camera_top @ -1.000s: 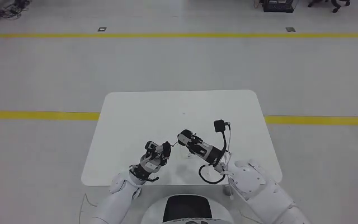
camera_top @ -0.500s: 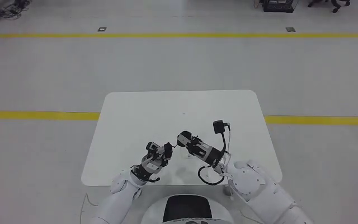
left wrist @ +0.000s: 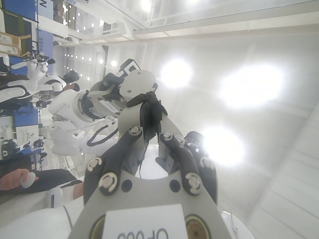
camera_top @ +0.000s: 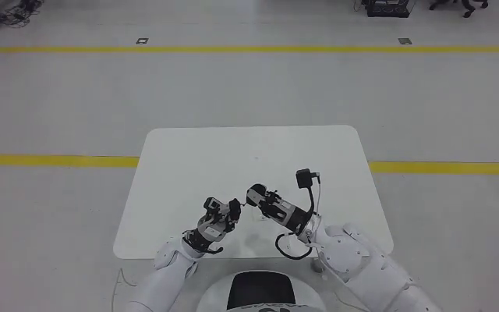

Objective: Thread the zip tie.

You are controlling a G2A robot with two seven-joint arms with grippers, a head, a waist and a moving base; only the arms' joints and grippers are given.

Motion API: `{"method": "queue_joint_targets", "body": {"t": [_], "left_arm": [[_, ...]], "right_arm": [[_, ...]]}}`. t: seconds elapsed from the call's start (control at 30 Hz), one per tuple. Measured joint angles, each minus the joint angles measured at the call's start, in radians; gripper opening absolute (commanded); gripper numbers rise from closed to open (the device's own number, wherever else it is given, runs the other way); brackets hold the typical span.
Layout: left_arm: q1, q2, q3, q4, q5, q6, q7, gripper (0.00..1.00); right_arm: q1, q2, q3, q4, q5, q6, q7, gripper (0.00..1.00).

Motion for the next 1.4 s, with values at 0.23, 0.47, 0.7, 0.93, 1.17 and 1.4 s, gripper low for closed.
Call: {"method": "queue_joint_targets", "body": {"t": [0.23, 0.47, 0.7, 0.93, 1.17, 1.4], "left_arm": [[-0.002, 0.001, 0.003, 0.003, -0.007, -0.002, 0.003, 0.0], [-0.005, 0.002, 0.004, 0.008, -0.019, -0.007, 0.007, 0.0], [-0.006, 0.002, 0.005, 0.012, -0.025, -0.014, 0.02, 0.0], [-0.006, 0.003, 0.007, 0.012, -0.028, -0.015, 0.021, 0.0], [-0.005, 0.005, 0.008, 0.009, -0.028, -0.012, 0.017, 0.0], [-0.005, 0.006, 0.009, 0.008, -0.028, -0.01, 0.015, 0.0]], "right_arm": [[0.006, 0.017, -0.016, -0.01, 0.006, 0.0, -0.025, 0.39], [0.007, 0.033, -0.031, -0.017, 0.005, 0.0, -0.049, 0.29], [0.002, 0.051, -0.043, -0.03, 0.012, 0.0, -0.077, 0.2], [0.007, 0.067, -0.053, -0.033, 0.026, 0.0, -0.09, 0.12], [0.019, 0.077, -0.068, -0.028, 0.034, 0.0, -0.101, 0.12], [0.033, 0.084, -0.085, -0.023, 0.037, 0.0, -0.116, 0.04]]}}
